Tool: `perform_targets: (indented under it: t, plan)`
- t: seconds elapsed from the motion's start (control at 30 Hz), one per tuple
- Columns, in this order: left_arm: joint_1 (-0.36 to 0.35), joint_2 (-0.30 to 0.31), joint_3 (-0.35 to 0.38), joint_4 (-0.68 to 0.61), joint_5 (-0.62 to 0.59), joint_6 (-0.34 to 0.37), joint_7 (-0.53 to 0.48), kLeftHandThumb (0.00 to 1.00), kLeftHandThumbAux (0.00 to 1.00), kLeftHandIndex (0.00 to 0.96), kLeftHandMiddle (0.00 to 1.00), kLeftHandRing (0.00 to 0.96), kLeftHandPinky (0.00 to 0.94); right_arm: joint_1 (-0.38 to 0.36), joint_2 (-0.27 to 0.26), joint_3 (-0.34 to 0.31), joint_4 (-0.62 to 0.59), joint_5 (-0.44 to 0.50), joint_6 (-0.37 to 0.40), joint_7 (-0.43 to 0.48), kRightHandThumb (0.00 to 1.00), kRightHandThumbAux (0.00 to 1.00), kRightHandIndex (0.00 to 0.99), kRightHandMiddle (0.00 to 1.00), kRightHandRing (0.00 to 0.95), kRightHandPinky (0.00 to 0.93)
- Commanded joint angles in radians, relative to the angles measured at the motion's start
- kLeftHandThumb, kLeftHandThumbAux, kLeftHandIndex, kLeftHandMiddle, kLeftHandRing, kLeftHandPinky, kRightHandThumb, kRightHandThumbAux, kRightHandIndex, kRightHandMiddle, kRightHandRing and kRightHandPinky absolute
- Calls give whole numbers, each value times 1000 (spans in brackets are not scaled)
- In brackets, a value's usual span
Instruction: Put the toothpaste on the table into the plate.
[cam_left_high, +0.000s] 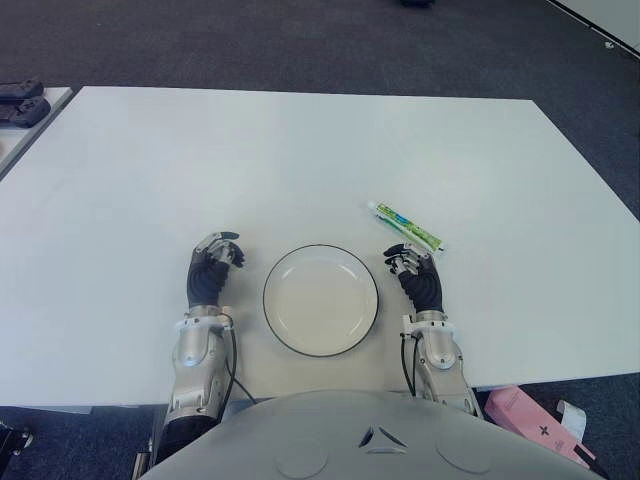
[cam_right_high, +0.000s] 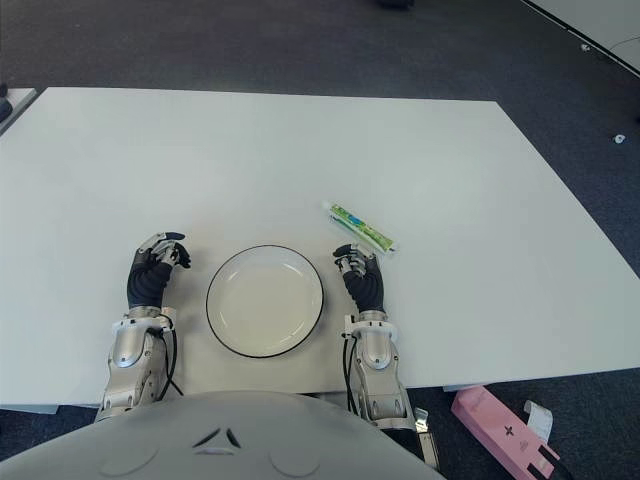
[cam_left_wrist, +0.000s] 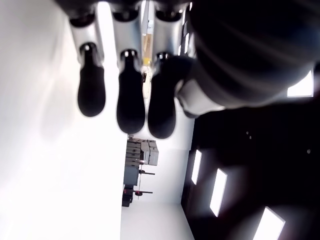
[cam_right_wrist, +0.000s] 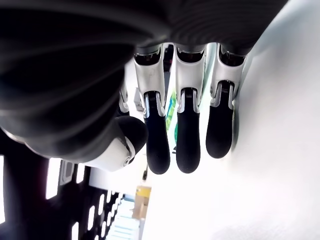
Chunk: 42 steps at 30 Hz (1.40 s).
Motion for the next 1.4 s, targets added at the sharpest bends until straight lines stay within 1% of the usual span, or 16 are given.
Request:
perform_targets:
  t: [0.03, 0.27, 0.37, 0.47, 0.6, 0.7, 0.77, 0.83, 0.9, 0.93, 0.97, 1.03, 1.07, 1.23, 1.37, 1.4]
  plan:
    - [32, -2, -3, 60, 13, 50, 4, 703, 720, 434, 640, 631, 612, -6, -5, 0, 18, -14, 2, -8, 710, 729, 425, 474, 469, 471]
    - [32, -3, -4, 55, 10, 57, 2, 702, 720, 434, 640, 631, 610, -17, -14, -7, 25, -16, -13, -12, 709, 728, 426, 481, 477, 489]
    - [31, -4, -3, 58, 8, 55, 2, 703, 721, 434, 637, 629, 608, -38, -11, -3, -1, -74, -35, -66, 709, 728, 427, 481, 484, 494]
    - [31, -5, -2, 59, 9, 54, 4, 703, 721, 434, 637, 629, 610, -50, -8, 8, -60, -143, -18, -107, 710, 727, 428, 478, 489, 506]
    - [28, -9, -1, 62, 10, 56, 9, 703, 721, 434, 634, 626, 604, -43, -27, 5, -122, -189, 11, -107, 709, 726, 427, 468, 484, 492]
    - [25, -12, 1, 64, 6, 60, 11, 704, 721, 434, 632, 624, 601, -34, -68, -6, -182, -209, 28, -69, 705, 725, 423, 443, 458, 450]
    - [24, -13, 3, 66, 2, 60, 10, 704, 721, 434, 630, 621, 598, -51, -103, -18, -197, -225, 35, -49, 701, 725, 418, 409, 417, 402]
    - [22, -15, 5, 70, -1, 57, 8, 704, 721, 434, 628, 619, 597, -79, -136, -26, -195, -247, 40, -34, 697, 723, 413, 344, 351, 335]
    - [20, -17, 6, 73, -3, 54, 7, 705, 721, 434, 627, 619, 597, -103, -163, -32, -191, -261, 45, -21, 695, 723, 410, 309, 319, 304]
    - [19, -18, 7, 75, -3, 52, 6, 705, 721, 434, 627, 619, 599, -114, -176, -35, -189, -267, 48, -13, 637, 685, 322, 260, 271, 256]
    - [20, -23, 9, 69, -4, 68, 17, 705, 721, 434, 627, 620, 600, -141, -199, -42, -182, -269, 58, 5, 616, 672, 289, 242, 253, 238]
    - [20, -29, 13, 61, -5, 88, 30, 705, 720, 434, 625, 615, 595, -171, -221, -50, -175, -269, 70, 25, 561, 614, 198, 185, 194, 176]
    - [20, -33, 15, 59, 1, 92, 41, 705, 720, 434, 624, 614, 595, -185, -235, -51, -170, -275, 73, 34, 554, 606, 185, 177, 186, 168]
    - [21, -44, 13, 57, 19, 92, 70, 708, 719, 435, 616, 608, 595, -236, -289, -43, -140, -305, 71, 55, 550, 467, 57, 55, 75, 109]
    - [22, -47, 11, 57, 23, 88, 79, 708, 719, 435, 614, 607, 596, -262, -316, -37, -114, -317, 68, 67, 555, 421, 17, 15, 32, 72]
    - [21, -47, 10, 58, 24, 86, 80, 708, 719, 435, 614, 607, 596, -271, -325, -35, -104, -322, 68, 71, 557, 395, 10, 9, 20, 46]
